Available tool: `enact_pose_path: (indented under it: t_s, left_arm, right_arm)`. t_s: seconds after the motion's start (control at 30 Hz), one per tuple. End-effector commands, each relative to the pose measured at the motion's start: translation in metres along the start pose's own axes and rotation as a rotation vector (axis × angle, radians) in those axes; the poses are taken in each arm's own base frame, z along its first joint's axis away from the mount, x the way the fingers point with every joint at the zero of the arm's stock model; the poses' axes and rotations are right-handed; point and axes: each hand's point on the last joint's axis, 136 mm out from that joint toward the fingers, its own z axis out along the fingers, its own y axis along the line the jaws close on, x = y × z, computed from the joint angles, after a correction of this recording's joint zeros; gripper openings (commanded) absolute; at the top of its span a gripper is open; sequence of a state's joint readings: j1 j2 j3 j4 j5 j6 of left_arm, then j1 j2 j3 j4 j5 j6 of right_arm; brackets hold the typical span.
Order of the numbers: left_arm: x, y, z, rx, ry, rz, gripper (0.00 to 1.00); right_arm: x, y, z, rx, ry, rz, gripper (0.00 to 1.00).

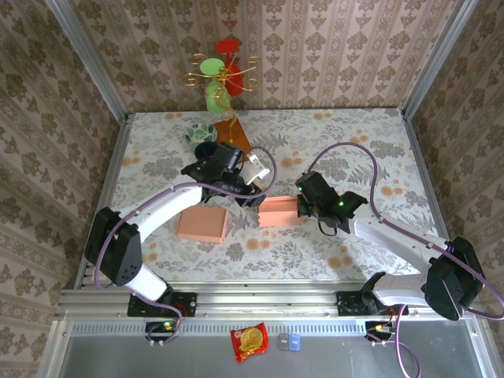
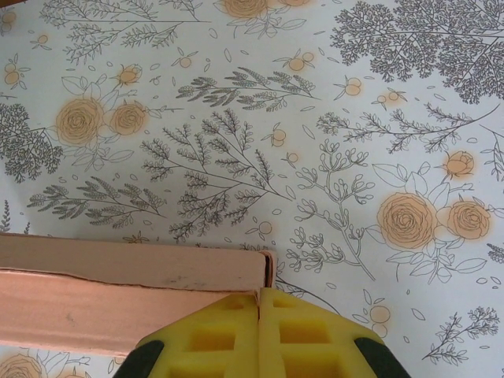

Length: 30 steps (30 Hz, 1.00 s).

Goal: Fold the paper box

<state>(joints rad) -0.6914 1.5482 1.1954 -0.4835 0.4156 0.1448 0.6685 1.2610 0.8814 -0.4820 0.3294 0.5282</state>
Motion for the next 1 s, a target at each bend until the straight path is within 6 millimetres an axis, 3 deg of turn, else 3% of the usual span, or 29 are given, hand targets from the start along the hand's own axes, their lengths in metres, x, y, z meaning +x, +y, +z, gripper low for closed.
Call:
enact_pose_path:
  t_s: [0.0, 0.17, 0.5, 0.8, 0.97]
  left_arm:
    - [0.016, -0.009, -0.022, 0.019, 0.103, -0.136, 0.42]
    - [0.028, -0.022, -0.026, 0.068, 0.158, -0.206, 0.38]
    - [0.025, -0.005, -0.013, 0.009, 0.198, -0.284, 0.31]
    - [0.024, -0.002, -0.004, -0.008, 0.216, -0.281, 0.29]
    - [0.023, -0.002, 0.001, -0.008, 0.216, -0.289, 0.22]
  right_arm:
    - [0.002, -0.008, -0.004, 0.036, -0.008, 0.006, 0.00]
    - [0.003, -0.006, -0.002, 0.035, -0.001, 0.003, 0.00]
    - [0.005, -0.007, -0.003, 0.033, 0.005, 0.001, 0.00]
    - [0.007, -0.008, -0.004, 0.033, 0.004, 0.005, 0.00]
    - [0.007, -0.008, -0.003, 0.037, 0.005, 0.008, 0.00]
